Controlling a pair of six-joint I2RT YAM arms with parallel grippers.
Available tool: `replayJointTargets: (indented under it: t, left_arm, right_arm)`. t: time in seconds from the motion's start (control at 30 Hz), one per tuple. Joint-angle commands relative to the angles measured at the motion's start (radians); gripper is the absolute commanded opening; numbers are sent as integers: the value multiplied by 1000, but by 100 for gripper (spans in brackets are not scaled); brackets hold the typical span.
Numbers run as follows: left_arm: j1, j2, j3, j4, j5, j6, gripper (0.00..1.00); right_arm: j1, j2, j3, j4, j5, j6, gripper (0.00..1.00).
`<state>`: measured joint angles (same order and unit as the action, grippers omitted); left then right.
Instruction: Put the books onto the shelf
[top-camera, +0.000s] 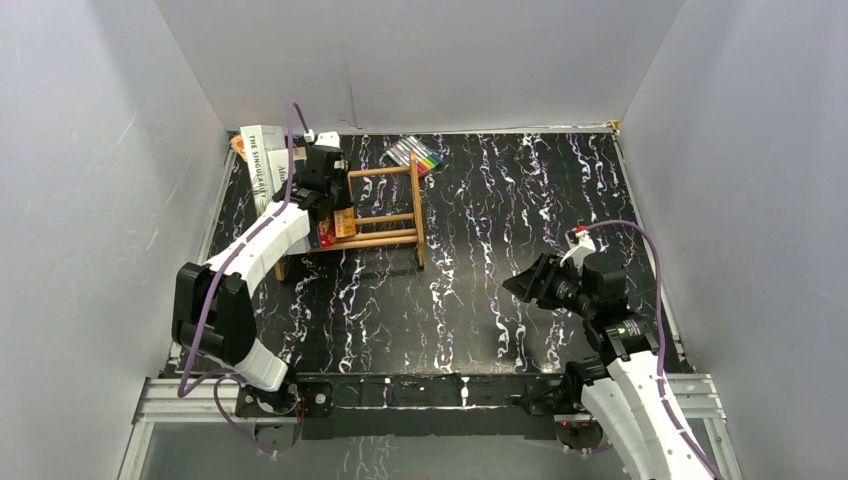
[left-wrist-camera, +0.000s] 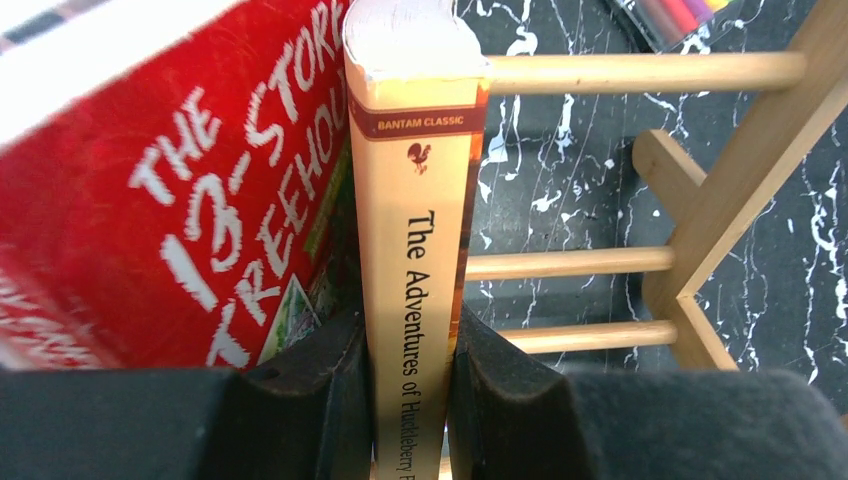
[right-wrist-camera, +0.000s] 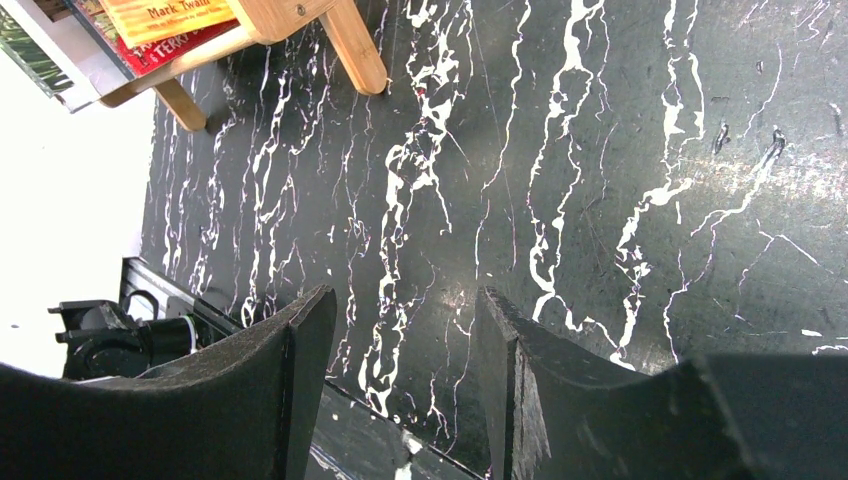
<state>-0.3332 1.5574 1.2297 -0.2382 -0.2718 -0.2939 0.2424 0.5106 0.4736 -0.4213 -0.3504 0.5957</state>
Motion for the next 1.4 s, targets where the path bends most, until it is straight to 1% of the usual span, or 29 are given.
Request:
replayJointTargets:
  t: [0.0, 0.13, 0.2, 0.33, 0.47, 0.57, 0.8, 0.83, 0.93, 1.1, 1.17, 1.37]
  left_arm:
    - [1, -54, -13, 65, -19, 10, 0]
    - [2, -41, -13, 69, -35, 7, 0]
    - [2, -40, -17, 75, -44, 3, 3]
    - [2, -44, -20, 105, -62, -5, 3]
    - [1, -37, -25, 87, -49, 2, 7]
    - [1, -57, -68, 99, -52, 8, 12]
    - [2, -85, -107, 106, -61, 20, 16]
    - [2, -87, -108, 104, -64, 21, 18]
    - [2, -91, -95, 96, -66, 22, 26]
    - [1, -99, -50, 67, -65, -3, 35]
    - [2, -93, -29, 46, -69, -15, 37]
    - [2, -101, 4, 10, -82, -41, 37]
  right_arm:
    - [0, -5, -4, 44, -8, -4, 62]
    - [-1, -10, -7, 39, -7, -4, 62]
    - [-1, -13, -8, 37, -7, -4, 62]
    - [-1, -20, -15, 36, -7, -1, 62]
    - [-1, -22, -18, 33, -10, -3, 62]
    - [-1, -18, -19, 33, -6, -5, 62]
    - [-1, 1, -29, 58, -20, 1, 62]
    - [-1, 3, -28, 58, -21, 0, 62]
    - [-1, 6, -27, 57, -21, -1, 62]
    - [-1, 3, -31, 58, -21, 4, 62]
    - [0, 3, -36, 62, -22, 6, 62]
    - [0, 6, -33, 62, -26, 4, 62]
